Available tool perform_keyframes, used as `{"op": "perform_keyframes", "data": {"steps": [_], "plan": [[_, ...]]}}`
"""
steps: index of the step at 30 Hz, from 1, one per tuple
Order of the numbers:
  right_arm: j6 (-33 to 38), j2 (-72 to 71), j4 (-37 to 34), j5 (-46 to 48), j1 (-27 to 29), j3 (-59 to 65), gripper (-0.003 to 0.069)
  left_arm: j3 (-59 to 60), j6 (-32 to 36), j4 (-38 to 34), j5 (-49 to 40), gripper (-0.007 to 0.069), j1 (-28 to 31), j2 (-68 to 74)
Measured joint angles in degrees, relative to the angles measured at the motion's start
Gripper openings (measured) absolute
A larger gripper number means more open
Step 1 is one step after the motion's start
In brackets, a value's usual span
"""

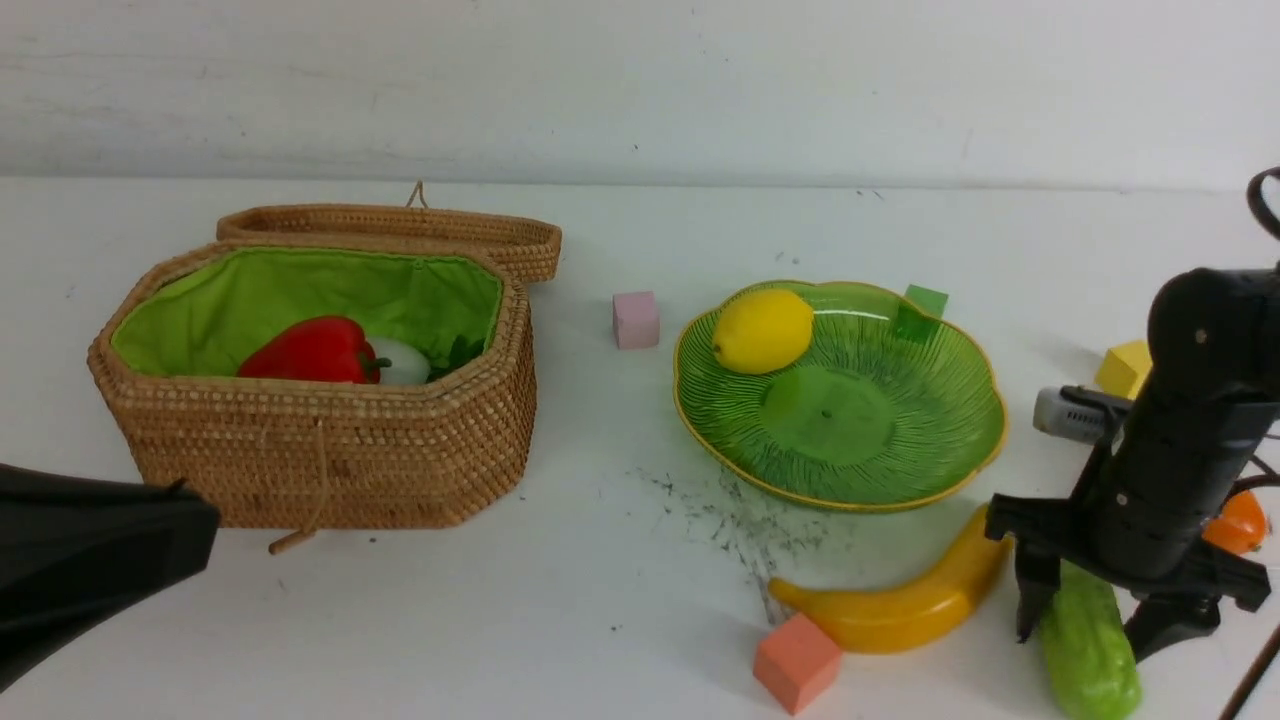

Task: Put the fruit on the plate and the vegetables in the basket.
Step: Take a chayote with your right arm and place it on the basket on the left.

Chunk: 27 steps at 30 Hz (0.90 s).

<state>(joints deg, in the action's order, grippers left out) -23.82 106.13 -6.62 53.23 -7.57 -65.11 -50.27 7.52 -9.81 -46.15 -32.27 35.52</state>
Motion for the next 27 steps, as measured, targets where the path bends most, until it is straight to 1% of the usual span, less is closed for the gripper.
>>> {"op": "perform_keyframes", "data": {"steps": [3, 6, 11, 14, 16, 18, 19, 20, 21, 22, 23, 24, 27], "plan": [[0.37, 1.22, -0.85, -0.19, 0.00, -0.37, 0.0505, 0.00, 0.00, 0.00, -0.05, -0.0013, 0.00, 0.00], [2.10, 1.42, -1.40, 0.29, 0.08, -0.71, 0.0447, 0.00, 0.00, 0.00, -0.11, -0.0013, 0.00, 0.00], [5.87, 1.47, -1.60, 3.08, 0.08, -0.77, 0.0445, 0.00, 0.00, 0.00, -0.15, -0.0013, 0.00, 0.00], [6.57, 0.60, -1.33, 6.54, 0.02, -0.48, 0.0445, 0.00, 0.00, 0.00, -0.17, -0.0013, 0.00, 0.00], [6.77, -3.04, -0.39, 9.89, -1.05, -0.18, 0.0445, 0.00, -0.29, 0.17, -0.34, -0.0013, 0.00, 0.00], [6.77, -7.37, -0.41, 11.25, -3.16, -1.27, 0.0445, 0.00, -1.95, 1.54, -0.34, -0.0013, 0.00, 0.00], [6.77, -7.37, -0.41, 11.25, -3.16, -1.27, 0.0445, 0.00, -1.95, 1.54, -0.34, -0.0013, 0.00, 0.00], [7.08, -10.55, -1.36, 10.88, -5.71, -3.66, 0.0445, 0.00, -4.33, 4.09, -0.08, -0.0013, 0.00, 0.00], [7.56, -11.63, -2.03, 10.31, -7.04, -5.15, 0.0445, 0.00, -5.70, 4.93, 0.09, -0.0013, 0.00, 0.00], [10.72, -13.41, -4.44, 7.61, -12.20, -11.02, 0.0445, 0.00, -10.93, 9.81, 0.42, -0.0013, 0.00, -0.05], [11.21, -13.46, -4.74, 7.25, -12.20, -11.77, 0.0445, 0.00, -10.93, 9.81, 0.42, -0.0013, 0.00, -0.05], [15.88, -12.79, -7.17, 4.50, -16.68, -18.24, 0.0445, 0.00, -17.28, 14.33, 0.49, -0.0013, 0.00, -0.13], [24.45, -8.28, -11.20, -0.16, -23.55, -29.71, 0.0445, 0.00, -26.25, 21.33, 0.26, -0.0013, 0.00, -0.65]]}}
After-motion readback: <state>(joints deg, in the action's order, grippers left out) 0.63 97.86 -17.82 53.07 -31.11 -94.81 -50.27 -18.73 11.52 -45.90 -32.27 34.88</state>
